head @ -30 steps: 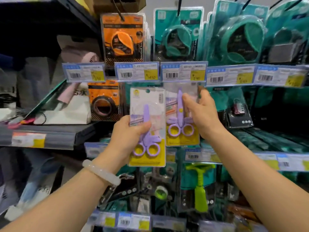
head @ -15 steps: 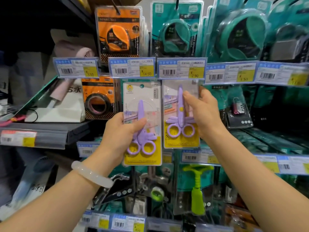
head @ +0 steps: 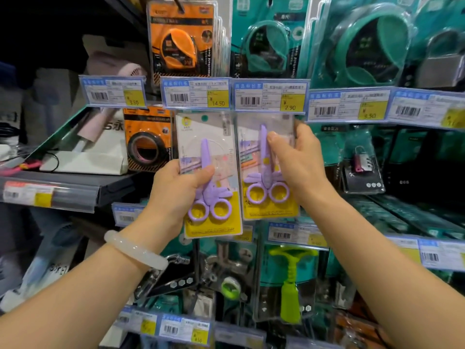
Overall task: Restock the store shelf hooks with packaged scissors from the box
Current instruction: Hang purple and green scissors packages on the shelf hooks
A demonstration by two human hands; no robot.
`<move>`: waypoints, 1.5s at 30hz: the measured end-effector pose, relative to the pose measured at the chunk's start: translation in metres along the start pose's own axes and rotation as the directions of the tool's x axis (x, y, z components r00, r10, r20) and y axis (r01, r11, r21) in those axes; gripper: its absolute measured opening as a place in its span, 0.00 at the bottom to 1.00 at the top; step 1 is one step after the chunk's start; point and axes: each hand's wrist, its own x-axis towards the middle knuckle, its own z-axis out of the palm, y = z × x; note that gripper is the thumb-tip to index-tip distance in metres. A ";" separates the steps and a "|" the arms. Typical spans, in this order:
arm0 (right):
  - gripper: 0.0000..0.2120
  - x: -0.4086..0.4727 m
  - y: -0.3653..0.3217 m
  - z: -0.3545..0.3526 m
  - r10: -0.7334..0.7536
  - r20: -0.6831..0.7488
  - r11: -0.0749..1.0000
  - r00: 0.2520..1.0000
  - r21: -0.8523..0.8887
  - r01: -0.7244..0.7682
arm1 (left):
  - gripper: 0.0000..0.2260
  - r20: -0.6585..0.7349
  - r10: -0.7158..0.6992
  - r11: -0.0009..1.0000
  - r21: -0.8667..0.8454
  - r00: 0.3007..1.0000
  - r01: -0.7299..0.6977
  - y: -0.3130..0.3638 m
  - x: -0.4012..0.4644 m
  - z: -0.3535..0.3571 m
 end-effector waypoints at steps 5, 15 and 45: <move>0.05 0.002 0.002 0.003 -0.013 -0.005 1.000 1.000 0.026 0.013 | 0.07 -0.051 -0.055 0.997 -0.048 0.997 0.053 0.000 0.003 -0.010; 0.06 -0.002 0.015 0.004 0.059 -0.003 0.987 0.998 0.150 -0.058 | 0.05 -0.028 -0.030 0.999 -0.012 0.999 0.030 -0.001 0.002 -0.006; 0.25 0.032 0.046 0.005 0.089 -0.056 0.961 0.994 -0.256 -0.100 | 0.06 -0.002 -0.049 0.998 -0.036 0.999 0.049 -0.002 0.004 -0.015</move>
